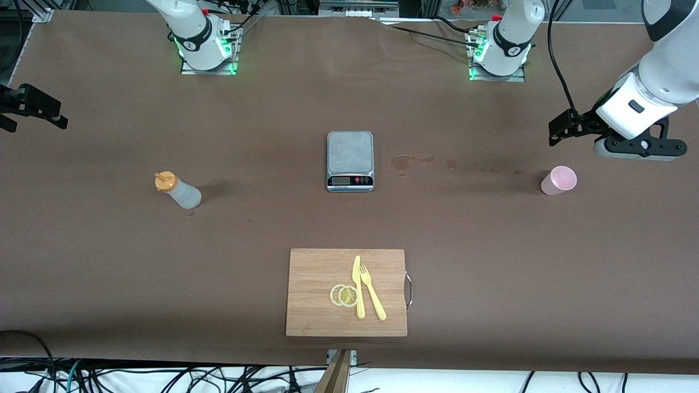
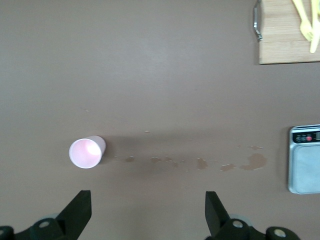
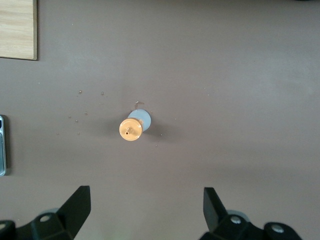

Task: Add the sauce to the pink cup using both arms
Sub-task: 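Move the left gripper toward the pink cup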

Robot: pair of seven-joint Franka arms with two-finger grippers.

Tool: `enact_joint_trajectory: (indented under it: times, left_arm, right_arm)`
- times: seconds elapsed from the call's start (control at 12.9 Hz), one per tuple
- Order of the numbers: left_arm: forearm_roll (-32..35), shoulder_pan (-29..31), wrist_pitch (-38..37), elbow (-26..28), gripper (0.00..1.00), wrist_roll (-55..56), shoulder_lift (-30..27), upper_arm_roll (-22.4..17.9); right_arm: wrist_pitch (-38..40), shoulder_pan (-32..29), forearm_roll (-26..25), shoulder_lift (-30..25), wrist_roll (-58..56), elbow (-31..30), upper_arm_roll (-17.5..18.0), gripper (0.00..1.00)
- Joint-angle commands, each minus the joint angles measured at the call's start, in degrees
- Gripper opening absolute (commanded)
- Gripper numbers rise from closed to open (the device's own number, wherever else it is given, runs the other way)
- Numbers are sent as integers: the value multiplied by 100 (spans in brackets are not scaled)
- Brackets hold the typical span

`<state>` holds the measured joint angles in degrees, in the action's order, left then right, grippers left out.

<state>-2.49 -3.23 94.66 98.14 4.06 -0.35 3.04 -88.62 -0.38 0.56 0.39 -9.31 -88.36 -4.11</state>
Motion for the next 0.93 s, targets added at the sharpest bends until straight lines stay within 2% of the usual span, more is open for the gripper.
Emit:
enact_joint_trajectory:
  times: [0.0,0.46,0.85]
  left_arm:
    - [-120,16,-149,-243,100,-290,263,-14]
    - [626,-2,-149,-234,100,-617,351,3]
    - [645,147,-254,-199,100,-756,641,-58]
  right_arm:
    - [29,3,75,23,9,108,-28,100]
    - [29,12,76,14,35,108,-28,100]
    - [29,21,84,14,44,117,-11,100]
